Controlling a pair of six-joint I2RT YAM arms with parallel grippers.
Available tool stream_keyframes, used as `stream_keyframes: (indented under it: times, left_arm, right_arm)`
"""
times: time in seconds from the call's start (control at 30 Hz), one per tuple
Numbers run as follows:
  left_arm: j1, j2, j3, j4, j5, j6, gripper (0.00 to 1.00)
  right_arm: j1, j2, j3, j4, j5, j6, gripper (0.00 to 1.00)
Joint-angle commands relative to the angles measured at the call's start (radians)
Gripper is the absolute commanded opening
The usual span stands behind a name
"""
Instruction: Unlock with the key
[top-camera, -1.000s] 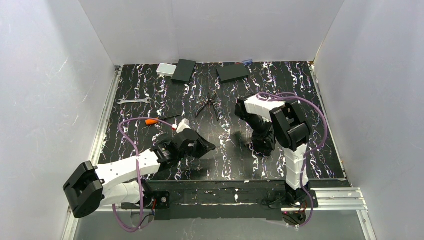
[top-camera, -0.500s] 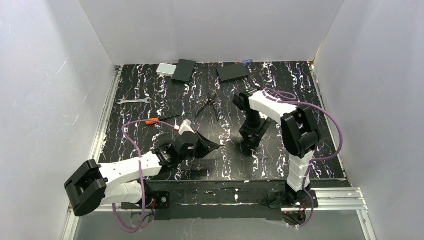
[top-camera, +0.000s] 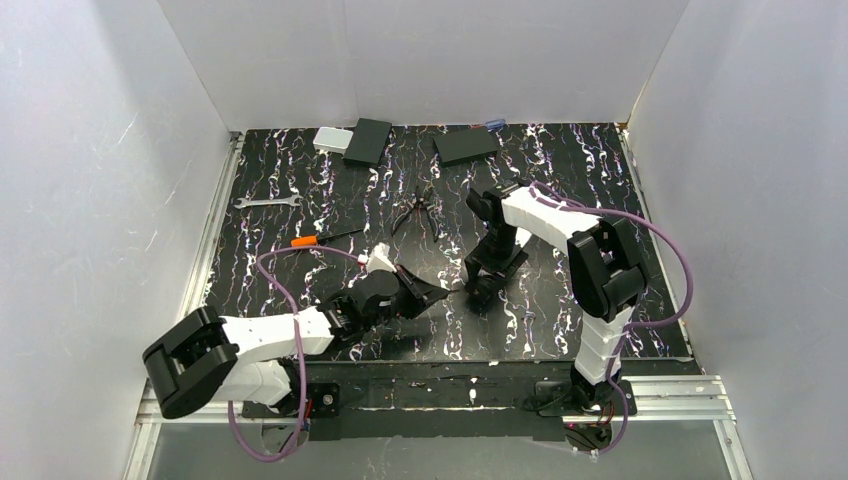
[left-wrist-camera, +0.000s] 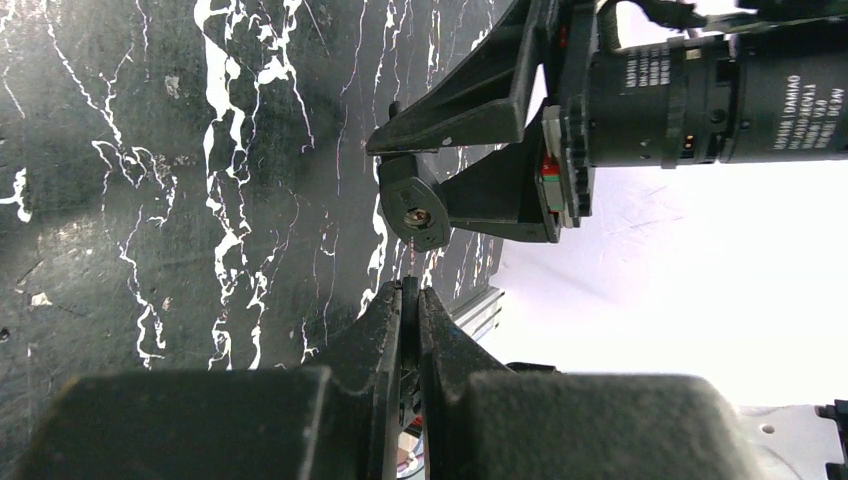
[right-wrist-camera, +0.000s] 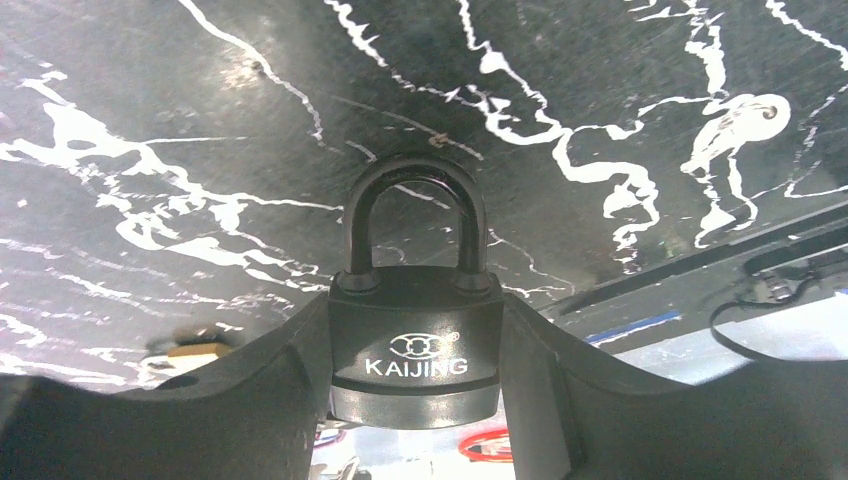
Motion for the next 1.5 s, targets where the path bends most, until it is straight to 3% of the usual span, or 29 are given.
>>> stream_keyframes:
  times: [0.0, 0.37, 1.47]
  left_arm:
    - [-0.009, 0.044, -0.014, 0.096, -0.029, 0.005, 0.0]
    - [-0.02, 0.097, -0.009, 0.199, -0.039, 0.031, 0.0]
    - [-0.033, 0.173, 0.024, 0.22, -0.046, 0.061, 0.0]
  right_arm:
    - [0.002, -0.075, 0.007, 0.006, -0.059, 0.055, 0.01]
    - [0.002, -0.075, 0.002, 0.021, -0.07, 0.091, 0.01]
    - [0.027, -0.075, -0.013, 0.055, -0.075, 0.114, 0.01]
